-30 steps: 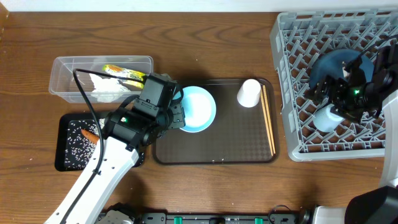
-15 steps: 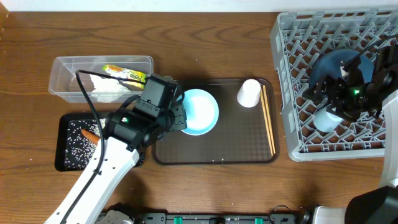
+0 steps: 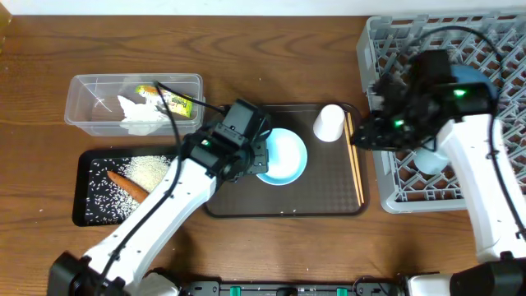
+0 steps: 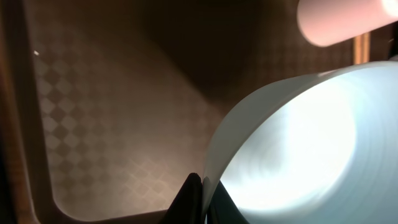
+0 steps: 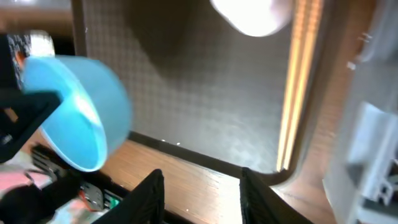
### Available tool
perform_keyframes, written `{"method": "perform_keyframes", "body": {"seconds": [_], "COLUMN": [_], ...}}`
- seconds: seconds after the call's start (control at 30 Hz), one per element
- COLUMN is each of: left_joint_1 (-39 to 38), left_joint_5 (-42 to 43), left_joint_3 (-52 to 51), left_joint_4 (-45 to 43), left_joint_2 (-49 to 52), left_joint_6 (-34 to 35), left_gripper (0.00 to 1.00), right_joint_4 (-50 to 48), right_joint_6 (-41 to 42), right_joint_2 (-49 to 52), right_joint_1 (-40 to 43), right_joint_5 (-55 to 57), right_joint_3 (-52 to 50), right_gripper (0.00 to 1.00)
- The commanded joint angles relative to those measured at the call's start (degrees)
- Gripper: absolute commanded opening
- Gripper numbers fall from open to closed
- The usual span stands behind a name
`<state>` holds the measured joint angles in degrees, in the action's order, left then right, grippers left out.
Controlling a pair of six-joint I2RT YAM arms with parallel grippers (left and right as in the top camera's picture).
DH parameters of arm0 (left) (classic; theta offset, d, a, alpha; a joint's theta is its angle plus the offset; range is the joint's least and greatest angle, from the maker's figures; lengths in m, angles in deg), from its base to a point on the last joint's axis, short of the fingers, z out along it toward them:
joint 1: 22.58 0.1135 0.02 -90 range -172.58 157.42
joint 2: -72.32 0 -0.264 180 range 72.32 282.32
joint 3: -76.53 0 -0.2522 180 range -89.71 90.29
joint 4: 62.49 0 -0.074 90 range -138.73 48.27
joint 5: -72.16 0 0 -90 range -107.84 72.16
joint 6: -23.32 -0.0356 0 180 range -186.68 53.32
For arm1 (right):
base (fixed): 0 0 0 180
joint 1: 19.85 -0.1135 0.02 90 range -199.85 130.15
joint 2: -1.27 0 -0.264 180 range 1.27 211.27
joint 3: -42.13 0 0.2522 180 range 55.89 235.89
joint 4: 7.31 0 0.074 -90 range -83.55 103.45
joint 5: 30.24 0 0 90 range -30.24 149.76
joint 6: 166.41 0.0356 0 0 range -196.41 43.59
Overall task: Sort waste into correct bins and load items into the dishwasher rack
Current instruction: 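Reach the right gripper left and grasp the bowl's other rim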
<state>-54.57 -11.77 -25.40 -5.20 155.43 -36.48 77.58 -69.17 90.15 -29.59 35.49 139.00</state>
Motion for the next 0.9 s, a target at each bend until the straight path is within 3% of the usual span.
{"method": "perform_keyframes", "body": {"seconds": [0.0,0.37,0.87], "left_joint_1": [-0.3,0.1,1.1], "left_joint_5": [1.8,9.5,11.7], "left_joint_3": [-0.3,-0.3,-0.3], "left_joint_4": [-0.1,-2.9,-3.8], "left_joint_2": [1.6,2.2,2.1], "left_joint_6": [0.5,0.5,0.5], "left_gripper": [0.06,0.06,0.06], "right_joint_4": [-1.6,-5.2,-12.4], "right_joint_6": [5.5,17.0,17.6], "right_joint_2": [-0.1,0.0,0.0], "right_joint_1": [-6.0,-21.0,-24.1], "right_joint_5": [7.0,18.7,21.9], "right_joint_3": [0.7,0.4,-7.5], "right_gripper": [0.38,0.36,0.36]}}
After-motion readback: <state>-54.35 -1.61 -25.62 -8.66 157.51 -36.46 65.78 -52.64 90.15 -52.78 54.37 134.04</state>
